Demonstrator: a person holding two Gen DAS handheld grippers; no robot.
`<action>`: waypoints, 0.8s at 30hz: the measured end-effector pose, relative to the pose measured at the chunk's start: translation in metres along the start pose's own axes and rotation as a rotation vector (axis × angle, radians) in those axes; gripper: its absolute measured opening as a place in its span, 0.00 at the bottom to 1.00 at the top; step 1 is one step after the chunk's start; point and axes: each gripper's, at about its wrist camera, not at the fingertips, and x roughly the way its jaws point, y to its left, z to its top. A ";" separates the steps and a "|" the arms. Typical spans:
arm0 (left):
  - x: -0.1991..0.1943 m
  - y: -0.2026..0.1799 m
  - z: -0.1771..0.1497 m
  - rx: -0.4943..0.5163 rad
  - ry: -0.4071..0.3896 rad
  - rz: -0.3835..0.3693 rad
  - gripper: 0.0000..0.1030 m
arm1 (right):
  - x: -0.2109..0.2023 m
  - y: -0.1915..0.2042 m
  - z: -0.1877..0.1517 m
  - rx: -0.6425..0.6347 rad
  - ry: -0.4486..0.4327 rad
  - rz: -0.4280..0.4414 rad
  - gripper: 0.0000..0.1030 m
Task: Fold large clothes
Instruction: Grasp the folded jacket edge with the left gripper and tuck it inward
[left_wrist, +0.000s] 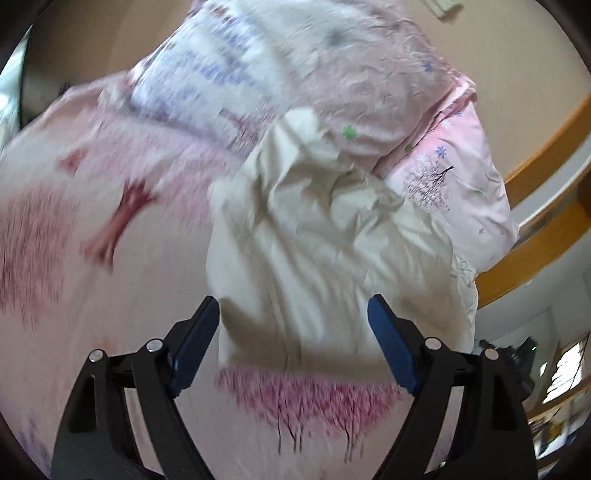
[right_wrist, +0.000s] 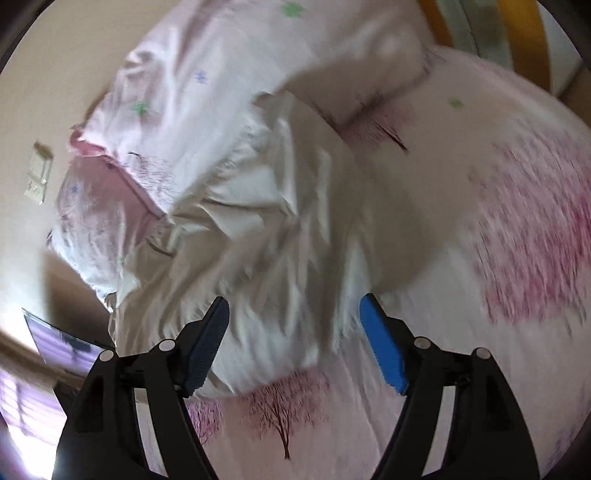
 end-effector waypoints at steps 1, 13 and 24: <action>-0.001 0.001 -0.006 -0.026 0.012 -0.002 0.80 | 0.001 -0.002 -0.002 0.025 0.004 0.008 0.72; 0.022 0.029 0.011 -0.163 0.074 0.061 0.81 | 0.017 -0.037 0.027 0.181 -0.012 -0.013 0.79; 0.061 0.033 0.022 -0.183 0.148 -0.094 0.64 | 0.075 -0.031 0.053 0.122 0.190 0.123 0.66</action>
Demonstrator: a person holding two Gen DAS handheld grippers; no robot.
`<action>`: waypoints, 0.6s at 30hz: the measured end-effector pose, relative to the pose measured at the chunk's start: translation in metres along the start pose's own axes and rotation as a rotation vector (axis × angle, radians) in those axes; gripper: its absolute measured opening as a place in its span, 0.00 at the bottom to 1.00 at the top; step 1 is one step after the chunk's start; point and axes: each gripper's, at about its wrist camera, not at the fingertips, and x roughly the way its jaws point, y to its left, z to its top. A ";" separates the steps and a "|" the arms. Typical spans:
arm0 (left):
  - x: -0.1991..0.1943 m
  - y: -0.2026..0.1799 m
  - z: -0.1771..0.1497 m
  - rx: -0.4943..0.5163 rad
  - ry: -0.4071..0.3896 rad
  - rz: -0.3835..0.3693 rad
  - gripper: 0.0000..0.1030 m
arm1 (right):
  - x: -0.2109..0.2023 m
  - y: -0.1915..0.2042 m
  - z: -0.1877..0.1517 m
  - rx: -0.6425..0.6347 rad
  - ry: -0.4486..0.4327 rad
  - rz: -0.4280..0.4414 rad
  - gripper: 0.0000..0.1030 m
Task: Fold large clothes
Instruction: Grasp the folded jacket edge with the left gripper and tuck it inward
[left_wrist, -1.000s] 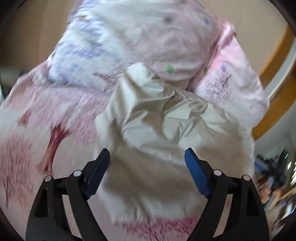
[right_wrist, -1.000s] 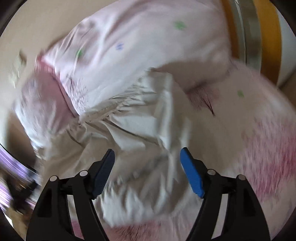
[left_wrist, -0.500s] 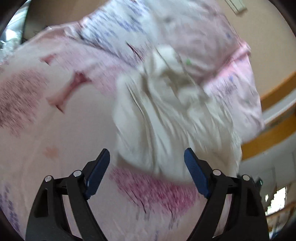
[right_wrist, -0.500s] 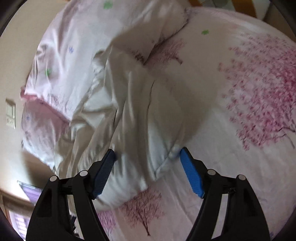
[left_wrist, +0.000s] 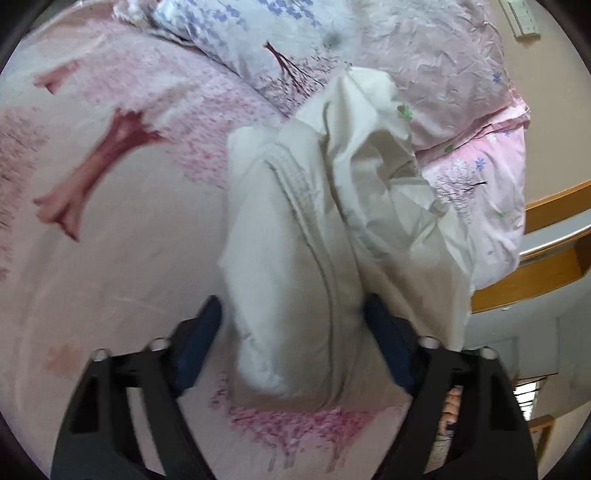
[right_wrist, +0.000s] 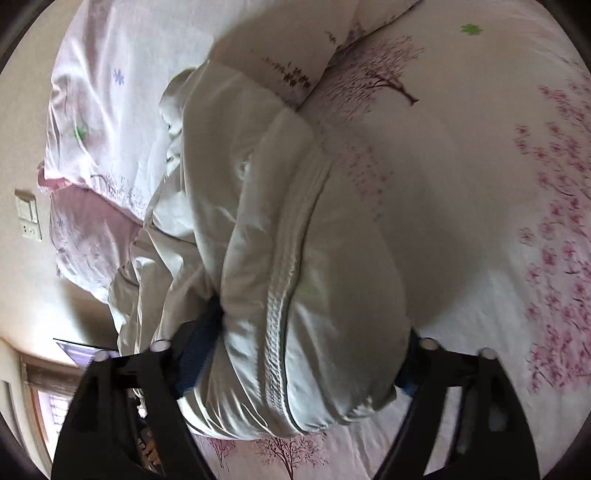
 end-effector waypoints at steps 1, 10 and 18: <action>0.002 -0.001 -0.001 -0.013 -0.004 -0.017 0.57 | 0.000 0.001 -0.001 -0.009 -0.002 0.009 0.55; -0.018 -0.017 -0.008 0.040 -0.076 -0.049 0.21 | -0.022 0.004 -0.018 0.042 -0.039 0.103 0.23; -0.062 -0.020 -0.033 0.066 -0.082 -0.121 0.19 | -0.068 0.007 -0.051 0.043 -0.049 0.174 0.20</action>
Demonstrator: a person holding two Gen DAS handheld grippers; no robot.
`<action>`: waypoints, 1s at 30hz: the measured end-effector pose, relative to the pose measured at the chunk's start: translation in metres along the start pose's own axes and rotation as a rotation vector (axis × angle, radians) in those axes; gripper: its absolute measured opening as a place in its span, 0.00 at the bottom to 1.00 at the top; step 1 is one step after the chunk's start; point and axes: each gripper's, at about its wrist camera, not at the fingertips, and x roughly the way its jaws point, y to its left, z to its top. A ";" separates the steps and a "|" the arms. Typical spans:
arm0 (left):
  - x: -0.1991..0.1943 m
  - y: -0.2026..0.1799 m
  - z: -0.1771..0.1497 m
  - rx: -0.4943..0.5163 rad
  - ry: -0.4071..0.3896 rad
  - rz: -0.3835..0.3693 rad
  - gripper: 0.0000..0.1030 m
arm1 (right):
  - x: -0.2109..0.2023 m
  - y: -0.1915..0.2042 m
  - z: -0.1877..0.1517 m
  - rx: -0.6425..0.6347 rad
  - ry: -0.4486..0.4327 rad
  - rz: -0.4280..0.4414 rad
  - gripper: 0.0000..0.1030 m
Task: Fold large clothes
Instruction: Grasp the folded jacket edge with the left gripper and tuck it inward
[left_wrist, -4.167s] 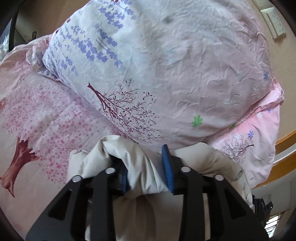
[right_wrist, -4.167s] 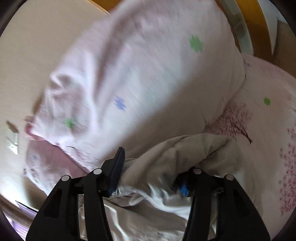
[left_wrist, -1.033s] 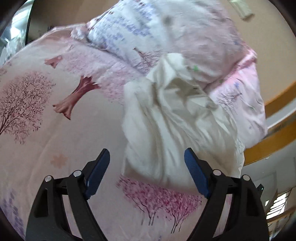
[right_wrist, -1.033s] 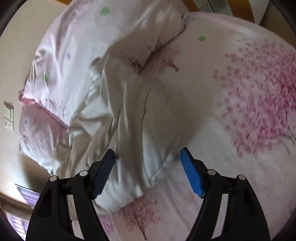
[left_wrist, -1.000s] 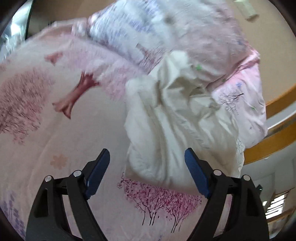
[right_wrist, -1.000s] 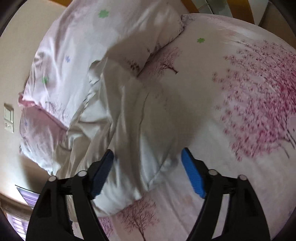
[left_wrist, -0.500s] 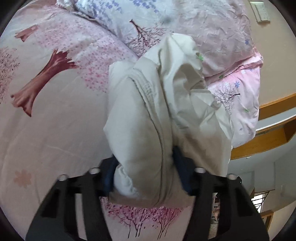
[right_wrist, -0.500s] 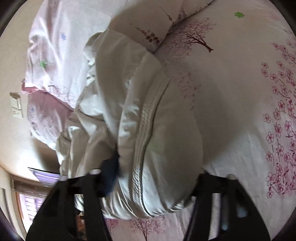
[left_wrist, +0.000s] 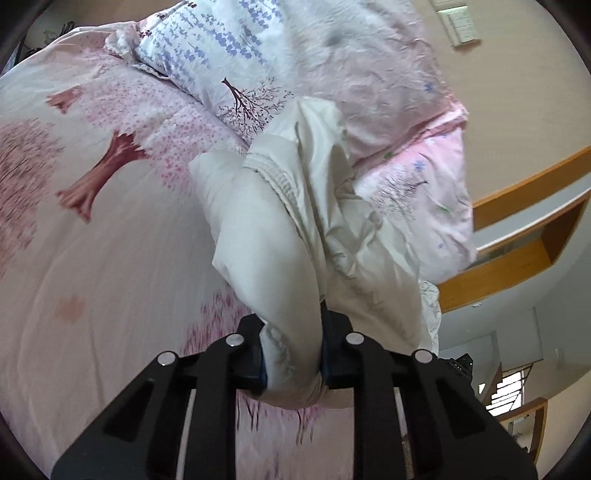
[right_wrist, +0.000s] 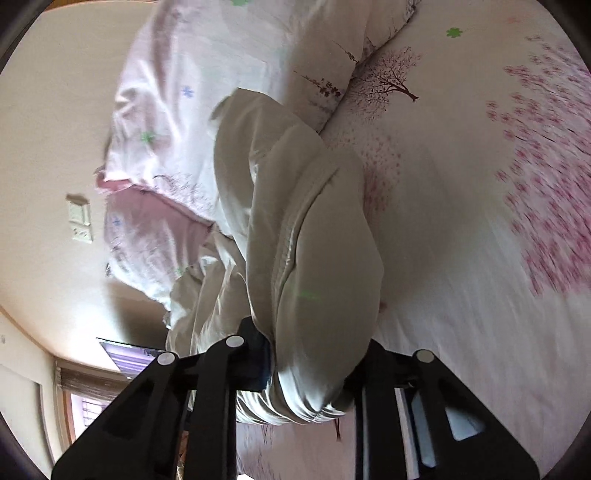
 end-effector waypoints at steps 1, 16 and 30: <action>-0.007 0.001 -0.007 -0.003 0.004 -0.004 0.19 | -0.005 0.001 -0.005 -0.001 0.001 -0.004 0.20; -0.032 0.024 -0.031 0.079 -0.022 0.116 0.79 | -0.089 0.049 -0.070 -0.308 -0.398 -0.520 0.66; -0.007 0.029 -0.005 0.088 0.018 0.155 0.79 | 0.093 0.181 -0.160 -0.882 -0.049 -0.326 0.30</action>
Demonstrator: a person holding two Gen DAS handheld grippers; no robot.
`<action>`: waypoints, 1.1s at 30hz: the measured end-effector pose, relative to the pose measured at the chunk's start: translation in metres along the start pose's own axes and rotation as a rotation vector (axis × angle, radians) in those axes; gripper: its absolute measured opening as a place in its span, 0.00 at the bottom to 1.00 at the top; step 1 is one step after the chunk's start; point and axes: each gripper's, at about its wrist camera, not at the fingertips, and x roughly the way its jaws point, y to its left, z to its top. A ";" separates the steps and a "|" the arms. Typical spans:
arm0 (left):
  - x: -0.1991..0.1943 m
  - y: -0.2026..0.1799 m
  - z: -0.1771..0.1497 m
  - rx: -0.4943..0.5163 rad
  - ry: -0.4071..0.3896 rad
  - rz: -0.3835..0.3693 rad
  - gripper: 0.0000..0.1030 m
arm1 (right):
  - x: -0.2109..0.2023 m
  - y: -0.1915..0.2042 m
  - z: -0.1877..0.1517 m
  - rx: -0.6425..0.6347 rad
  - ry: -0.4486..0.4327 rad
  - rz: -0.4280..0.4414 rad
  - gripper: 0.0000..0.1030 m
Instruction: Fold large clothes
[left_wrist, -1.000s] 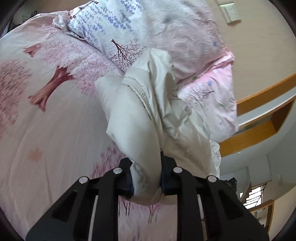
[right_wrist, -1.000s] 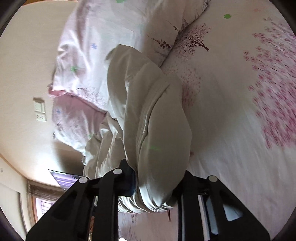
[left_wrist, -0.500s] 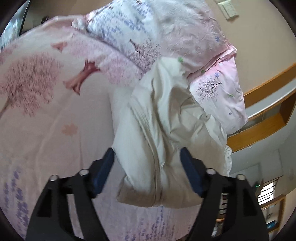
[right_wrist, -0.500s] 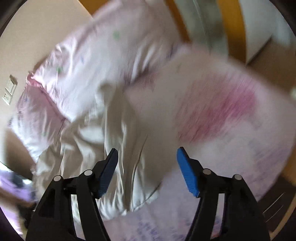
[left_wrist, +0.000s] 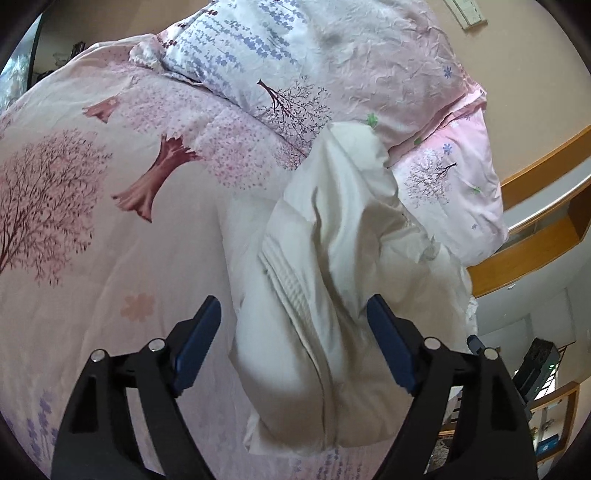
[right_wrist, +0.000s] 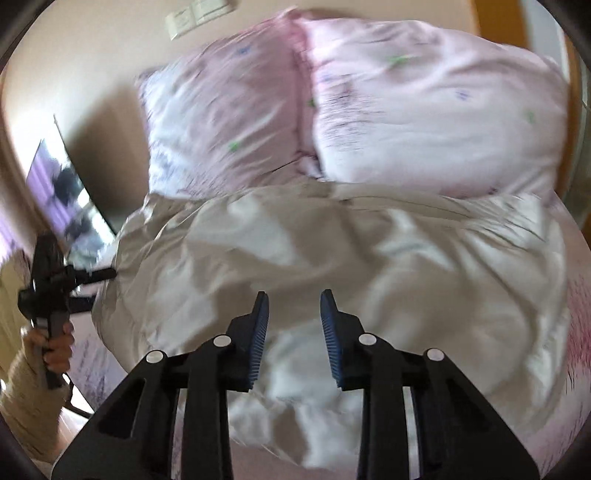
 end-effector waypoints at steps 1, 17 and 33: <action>0.002 -0.001 0.001 0.016 -0.001 0.015 0.79 | 0.006 0.008 0.000 -0.023 0.007 -0.001 0.30; 0.029 -0.006 0.017 0.119 0.081 0.042 0.87 | 0.069 0.000 -0.013 0.082 0.232 -0.026 0.30; 0.051 -0.001 0.015 0.043 0.141 -0.042 0.86 | 0.087 0.009 -0.012 0.024 0.243 -0.081 0.31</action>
